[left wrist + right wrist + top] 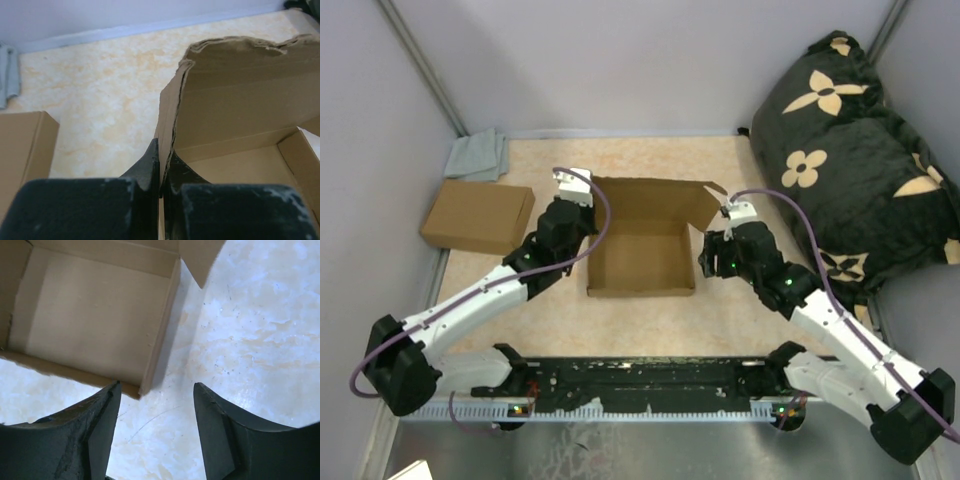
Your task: Fold the paper box
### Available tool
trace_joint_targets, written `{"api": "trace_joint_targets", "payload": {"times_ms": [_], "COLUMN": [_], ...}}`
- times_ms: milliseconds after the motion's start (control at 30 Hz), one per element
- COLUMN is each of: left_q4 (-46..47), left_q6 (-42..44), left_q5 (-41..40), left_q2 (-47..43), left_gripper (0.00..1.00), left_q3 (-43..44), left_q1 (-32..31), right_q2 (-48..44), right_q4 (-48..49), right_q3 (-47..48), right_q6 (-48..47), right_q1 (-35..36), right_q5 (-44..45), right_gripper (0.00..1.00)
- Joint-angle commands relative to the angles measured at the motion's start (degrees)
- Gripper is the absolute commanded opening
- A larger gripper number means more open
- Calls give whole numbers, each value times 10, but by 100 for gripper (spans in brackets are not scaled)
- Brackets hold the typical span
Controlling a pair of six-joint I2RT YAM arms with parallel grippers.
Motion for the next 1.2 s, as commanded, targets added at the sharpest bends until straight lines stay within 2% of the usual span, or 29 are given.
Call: {"api": "trace_joint_targets", "payload": {"times_ms": [0,100,233,667,833,900,1033,1167], "left_q4": [141,208,239,239,227,221,206,192], "left_q6": [94,121,109,81,75,71,60,35], "left_q5": [-67,-76,-57,-33,-24,-19,-12,13], "left_q2": [8,6,0,-20,-23,-23,-25,-32], "left_gripper": [0,0,0,0,0,0,0,0], "left_q3": [-39,-78,-110,-139,-133,-130,-129,-126], "left_q1": [-2,-2,-2,-2,-2,-2,-2,-2], "right_q2": [13,33,67,140,149,153,173,174], "right_q4": [11,7,16,145,253,277,266,245], "right_q3": [35,62,88,93,63,57,73,82], "right_q6": [-30,-39,-55,-141,-163,-160,-151,-128], "right_q1": [5,5,1,-25,-35,-39,-40,-40], "right_q5": [18,42,75,111,79,58,11,-29], "right_gripper": [62,64,68,69,67,63,37,22]}}
